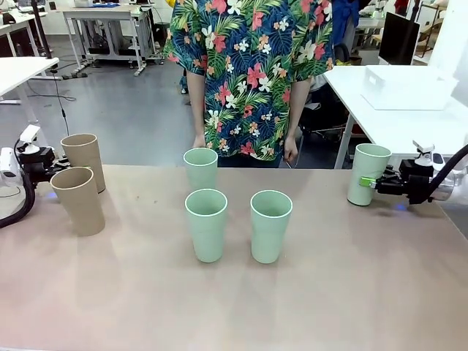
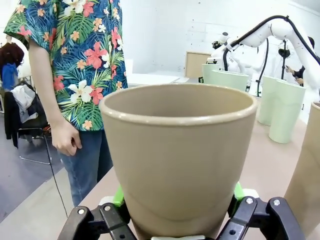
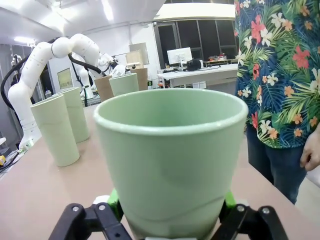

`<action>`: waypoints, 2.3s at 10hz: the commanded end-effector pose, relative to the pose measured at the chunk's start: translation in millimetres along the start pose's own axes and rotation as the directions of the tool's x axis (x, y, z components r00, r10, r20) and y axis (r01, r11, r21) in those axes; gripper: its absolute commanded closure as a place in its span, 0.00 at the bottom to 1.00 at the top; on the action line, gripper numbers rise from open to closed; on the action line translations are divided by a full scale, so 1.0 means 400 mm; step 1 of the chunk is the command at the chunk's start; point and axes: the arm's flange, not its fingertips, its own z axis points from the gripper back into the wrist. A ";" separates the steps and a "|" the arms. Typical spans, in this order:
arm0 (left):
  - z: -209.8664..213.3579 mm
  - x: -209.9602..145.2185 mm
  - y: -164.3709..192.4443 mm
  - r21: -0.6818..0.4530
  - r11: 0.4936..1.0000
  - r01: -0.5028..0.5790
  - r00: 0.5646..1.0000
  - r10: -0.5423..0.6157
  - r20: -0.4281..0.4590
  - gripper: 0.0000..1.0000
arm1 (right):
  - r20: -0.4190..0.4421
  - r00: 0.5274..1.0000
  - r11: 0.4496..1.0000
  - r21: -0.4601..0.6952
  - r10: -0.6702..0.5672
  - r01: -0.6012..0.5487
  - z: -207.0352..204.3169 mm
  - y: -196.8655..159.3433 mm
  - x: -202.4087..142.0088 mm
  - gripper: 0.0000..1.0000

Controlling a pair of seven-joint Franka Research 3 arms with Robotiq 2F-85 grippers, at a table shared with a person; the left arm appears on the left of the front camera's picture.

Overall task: Stack the cups and store them in the basket.
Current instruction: Pick up two Reusable plastic cups , one in each hand.

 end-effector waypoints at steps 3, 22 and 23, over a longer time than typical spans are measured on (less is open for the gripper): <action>-0.012 -0.001 -0.006 0.000 1.000 0.004 0.999 -0.004 0.035 0.77 | 0.000 1.000 1.000 0.000 -0.001 0.001 0.000 0.000 0.000 0.71; 0.004 0.586 -0.171 0.128 0.988 0.090 0.996 -0.092 0.008 0.15 | 0.031 0.983 0.979 -0.102 0.182 -0.178 -0.056 0.338 0.434 0.15; -0.007 0.586 -0.223 0.123 0.989 0.080 0.996 -0.083 0.014 0.15 | 0.043 0.983 0.979 -0.099 0.181 -0.176 -0.046 0.367 0.434 0.15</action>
